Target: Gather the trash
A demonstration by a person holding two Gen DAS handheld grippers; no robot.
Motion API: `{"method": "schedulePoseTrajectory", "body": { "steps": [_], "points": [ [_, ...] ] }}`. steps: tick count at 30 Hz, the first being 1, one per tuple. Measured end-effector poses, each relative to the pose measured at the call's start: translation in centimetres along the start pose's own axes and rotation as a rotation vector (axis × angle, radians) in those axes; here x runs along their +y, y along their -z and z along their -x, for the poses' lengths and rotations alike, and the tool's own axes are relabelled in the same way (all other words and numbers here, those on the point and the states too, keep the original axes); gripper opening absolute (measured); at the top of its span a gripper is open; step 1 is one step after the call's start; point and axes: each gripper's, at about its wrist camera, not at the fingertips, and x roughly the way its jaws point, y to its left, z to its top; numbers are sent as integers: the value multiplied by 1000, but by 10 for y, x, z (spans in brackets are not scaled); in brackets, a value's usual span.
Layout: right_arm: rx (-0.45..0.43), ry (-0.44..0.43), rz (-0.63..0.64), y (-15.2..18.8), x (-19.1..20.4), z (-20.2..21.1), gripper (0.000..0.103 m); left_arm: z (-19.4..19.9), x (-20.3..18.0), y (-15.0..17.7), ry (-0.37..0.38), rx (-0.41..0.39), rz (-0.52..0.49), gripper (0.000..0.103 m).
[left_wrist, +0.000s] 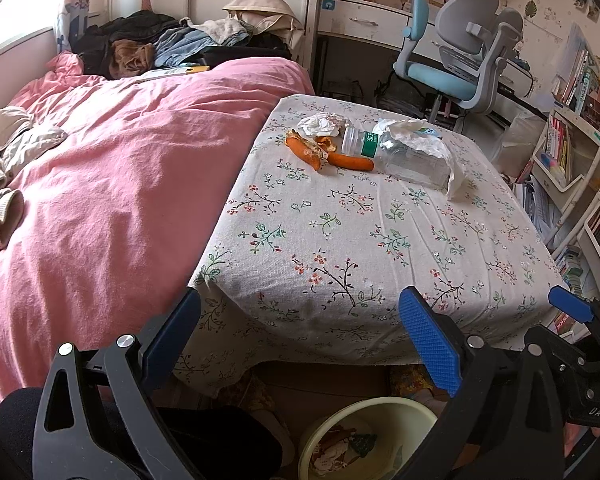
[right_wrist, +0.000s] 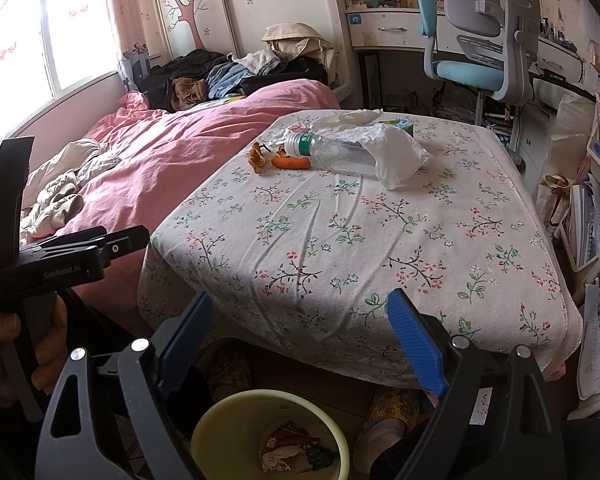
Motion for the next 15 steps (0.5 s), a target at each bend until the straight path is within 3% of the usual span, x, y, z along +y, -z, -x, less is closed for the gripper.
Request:
{"method": "schedulePoseTrajectory", "body": {
  "steps": [15],
  "points": [
    [0, 0, -1, -1, 0, 0, 85, 0, 0, 0, 0, 1, 2, 96]
  ]
}}
